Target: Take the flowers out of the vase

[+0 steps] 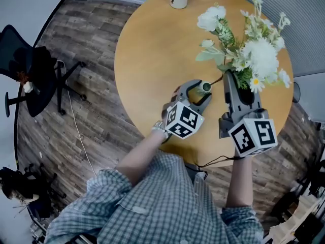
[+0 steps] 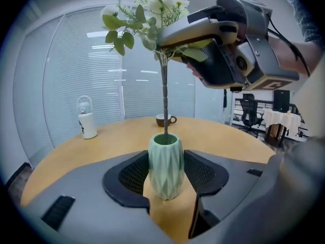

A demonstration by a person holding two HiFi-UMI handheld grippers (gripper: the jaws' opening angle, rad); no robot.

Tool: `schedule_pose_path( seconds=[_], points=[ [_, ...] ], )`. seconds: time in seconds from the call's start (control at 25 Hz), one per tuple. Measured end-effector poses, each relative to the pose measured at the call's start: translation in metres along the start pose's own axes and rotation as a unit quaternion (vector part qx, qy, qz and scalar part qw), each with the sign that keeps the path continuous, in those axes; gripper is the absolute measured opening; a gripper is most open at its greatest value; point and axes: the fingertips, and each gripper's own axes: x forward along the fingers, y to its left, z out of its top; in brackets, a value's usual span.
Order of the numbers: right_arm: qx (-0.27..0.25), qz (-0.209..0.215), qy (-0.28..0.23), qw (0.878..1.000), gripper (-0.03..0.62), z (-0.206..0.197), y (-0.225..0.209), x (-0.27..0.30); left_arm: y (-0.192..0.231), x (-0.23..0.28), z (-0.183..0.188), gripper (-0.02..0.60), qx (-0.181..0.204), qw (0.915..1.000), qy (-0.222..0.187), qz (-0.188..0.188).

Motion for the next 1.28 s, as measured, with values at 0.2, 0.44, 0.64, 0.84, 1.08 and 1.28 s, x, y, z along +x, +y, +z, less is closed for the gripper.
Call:
schedule_pose_path(
  seconds=[0.2, 0.44, 0.64, 0.84, 1.08, 1.28],
  points=[
    [0.008, -0.008, -0.016, 1.0, 0.063, 0.02, -0.003, -0.013, 0.001, 0.0, 0.0, 0.227, 0.0, 1.0, 0.0, 0.0],
    [-0.008, -0.037, 0.008, 0.999, 0.061, 0.02, -0.02, -0.029, 0.0, 0.001, 0.001, 0.227, -0.001, 1.0, 0.001, 0.0],
    [0.012, -0.059, 0.052, 0.997, 0.061, -0.007, -0.035, -0.038, 0.001, 0.0, 0.0, 0.227, 0.0, 1.0, 0.001, 0.001],
    [0.044, -0.079, 0.102, 0.991, 0.061, -0.05, -0.047, -0.05, 0.0, 0.0, 0.001, 0.227, 0.0, 1.0, 0.003, 0.0],
    [0.078, -0.098, 0.159, 0.979, 0.061, -0.104, -0.061, -0.056, 0.001, 0.0, 0.001, 0.227, -0.001, 1.0, 0.003, 0.001],
    [0.088, -0.111, 0.21, 0.967, 0.061, -0.145, -0.071, -0.057, 0.0, 0.0, 0.001, 0.227, 0.0, 1.0, 0.002, 0.001]
  ],
)
